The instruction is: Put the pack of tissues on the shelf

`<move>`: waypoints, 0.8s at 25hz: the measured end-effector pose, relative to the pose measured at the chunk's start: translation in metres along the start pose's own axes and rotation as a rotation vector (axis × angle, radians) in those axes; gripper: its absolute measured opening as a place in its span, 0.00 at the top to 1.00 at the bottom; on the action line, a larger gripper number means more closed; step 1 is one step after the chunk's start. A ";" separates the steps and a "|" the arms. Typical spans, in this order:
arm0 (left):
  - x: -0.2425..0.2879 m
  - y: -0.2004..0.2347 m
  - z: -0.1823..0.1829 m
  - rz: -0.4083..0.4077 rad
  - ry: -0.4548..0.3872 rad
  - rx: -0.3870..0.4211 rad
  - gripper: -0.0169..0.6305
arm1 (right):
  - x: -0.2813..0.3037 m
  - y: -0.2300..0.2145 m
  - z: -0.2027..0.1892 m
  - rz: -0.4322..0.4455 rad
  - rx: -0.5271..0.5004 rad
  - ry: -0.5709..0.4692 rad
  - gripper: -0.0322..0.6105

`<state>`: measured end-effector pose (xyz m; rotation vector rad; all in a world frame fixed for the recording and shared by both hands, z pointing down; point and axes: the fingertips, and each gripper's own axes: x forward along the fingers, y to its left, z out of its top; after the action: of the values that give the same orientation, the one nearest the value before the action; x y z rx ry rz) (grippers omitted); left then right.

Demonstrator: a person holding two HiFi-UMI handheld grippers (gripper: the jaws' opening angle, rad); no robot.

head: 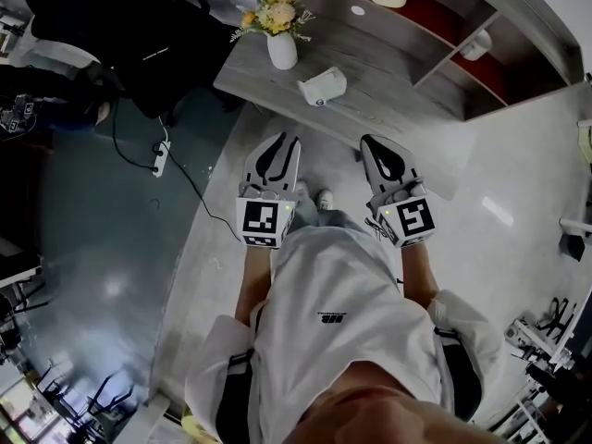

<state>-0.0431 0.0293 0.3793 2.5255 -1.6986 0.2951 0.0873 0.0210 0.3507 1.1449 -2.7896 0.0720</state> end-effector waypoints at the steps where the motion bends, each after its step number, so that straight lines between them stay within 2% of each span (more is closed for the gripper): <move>1: 0.004 0.001 -0.004 0.000 0.008 -0.002 0.83 | 0.003 -0.002 -0.003 0.002 0.001 0.005 0.91; 16: 0.057 0.028 -0.056 -0.003 0.097 -0.063 0.84 | 0.057 -0.014 -0.058 0.029 0.069 0.092 0.91; 20: 0.073 0.034 -0.068 -0.012 0.119 -0.073 0.84 | 0.072 -0.021 -0.070 0.038 0.056 0.126 0.91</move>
<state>-0.0555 -0.0380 0.4591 2.4138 -1.6199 0.3682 0.0576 -0.0378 0.4300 1.0603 -2.7141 0.2197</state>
